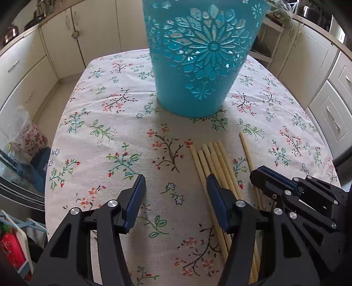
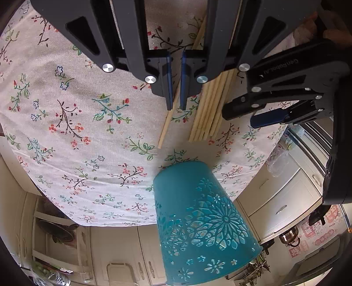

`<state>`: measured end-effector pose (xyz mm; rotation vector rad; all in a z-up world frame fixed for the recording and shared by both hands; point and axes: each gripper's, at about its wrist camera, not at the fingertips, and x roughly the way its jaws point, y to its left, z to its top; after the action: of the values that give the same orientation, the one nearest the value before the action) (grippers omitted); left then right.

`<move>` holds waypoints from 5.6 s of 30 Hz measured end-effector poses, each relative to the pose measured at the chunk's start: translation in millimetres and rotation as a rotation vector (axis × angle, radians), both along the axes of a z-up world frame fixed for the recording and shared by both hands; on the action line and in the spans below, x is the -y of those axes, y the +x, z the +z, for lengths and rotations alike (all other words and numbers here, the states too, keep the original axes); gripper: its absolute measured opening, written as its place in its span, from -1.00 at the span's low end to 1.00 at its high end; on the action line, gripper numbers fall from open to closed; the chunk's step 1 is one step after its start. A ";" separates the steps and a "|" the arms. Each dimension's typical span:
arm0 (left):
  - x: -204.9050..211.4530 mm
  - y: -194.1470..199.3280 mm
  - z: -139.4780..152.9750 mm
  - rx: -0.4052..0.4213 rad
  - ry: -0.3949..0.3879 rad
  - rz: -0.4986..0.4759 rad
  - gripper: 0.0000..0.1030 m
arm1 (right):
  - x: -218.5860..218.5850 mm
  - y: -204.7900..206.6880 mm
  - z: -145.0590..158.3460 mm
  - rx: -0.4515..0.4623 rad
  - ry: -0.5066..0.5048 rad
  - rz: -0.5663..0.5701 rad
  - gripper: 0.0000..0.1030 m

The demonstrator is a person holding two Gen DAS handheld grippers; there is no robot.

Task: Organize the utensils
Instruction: 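Return the right tool to the chopsticks while the left tool grasps another chopstick, then grasp a chopstick with the right tool while the left tool lifts its chopstick, then lower the left tool's chopstick into the teal cup and open, then carry the right tool's chopstick over the teal cup and release it, then return the right tool to the chopsticks while the left tool moves back to them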

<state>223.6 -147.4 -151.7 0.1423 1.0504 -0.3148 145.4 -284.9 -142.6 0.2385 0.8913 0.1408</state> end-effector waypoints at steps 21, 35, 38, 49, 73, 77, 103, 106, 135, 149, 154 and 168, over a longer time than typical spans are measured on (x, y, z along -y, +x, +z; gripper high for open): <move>-0.5 15.6 -0.2 -0.031 0.029 -0.112 -0.87 | -0.8 16.4 1.6 -0.020 -0.042 -0.006 -0.72; -0.5 18.7 0.3 0.016 0.016 -0.102 -0.92 | -0.6 16.7 3.1 -0.050 -0.127 0.063 -0.89; -14.7 9.4 8.3 0.040 -0.075 -0.093 -0.92 | 5.1 14.8 1.1 -0.037 -0.086 0.050 -0.90; -83.3 12.1 159.5 0.337 -0.451 -0.072 -0.92 | 5.5 14.0 1.4 -0.022 -0.078 0.036 -0.90; 0.4 157.7 172.0 0.531 -0.491 0.066 -0.91 | 12.8 14.7 -0.1 -0.026 -0.014 0.029 -0.90; -4.0 158.6 174.6 0.544 -0.504 0.084 -0.91 | 12.5 14.7 0.2 -0.026 -0.015 0.029 -0.90; 3.8 122.0 146.4 0.431 -0.268 -0.046 -0.28 | -21.2 8.9 3.0 0.003 -0.230 0.126 -0.62; -30.1 96.6 145.7 0.477 -0.293 0.034 0.24 | -11.7 9.1 3.2 -0.008 -0.204 0.089 -0.90; -103.0 54.2 3.8 0.170 -0.343 0.226 0.58 | 5.6 134.9 180.9 0.583 0.212 -0.144 -0.89; -108.2 56.9 0.7 0.156 -0.368 0.251 0.58 | 11.2 106.3 157.6 0.488 0.123 -0.066 -0.60; -109.4 57.8 -0.4 0.152 -0.364 0.257 0.58 | 24.8 51.6 143.6 0.477 0.174 -0.124 -0.45; -110.8 57.9 -1.9 0.148 -0.352 0.278 0.58 | -19.0 6.9 15.8 0.011 0.063 -0.002 -0.81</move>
<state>281.5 -36.6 -153.6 -0.2913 0.8412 -0.2284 152.3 -265.8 -126.8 0.2969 0.8769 0.1678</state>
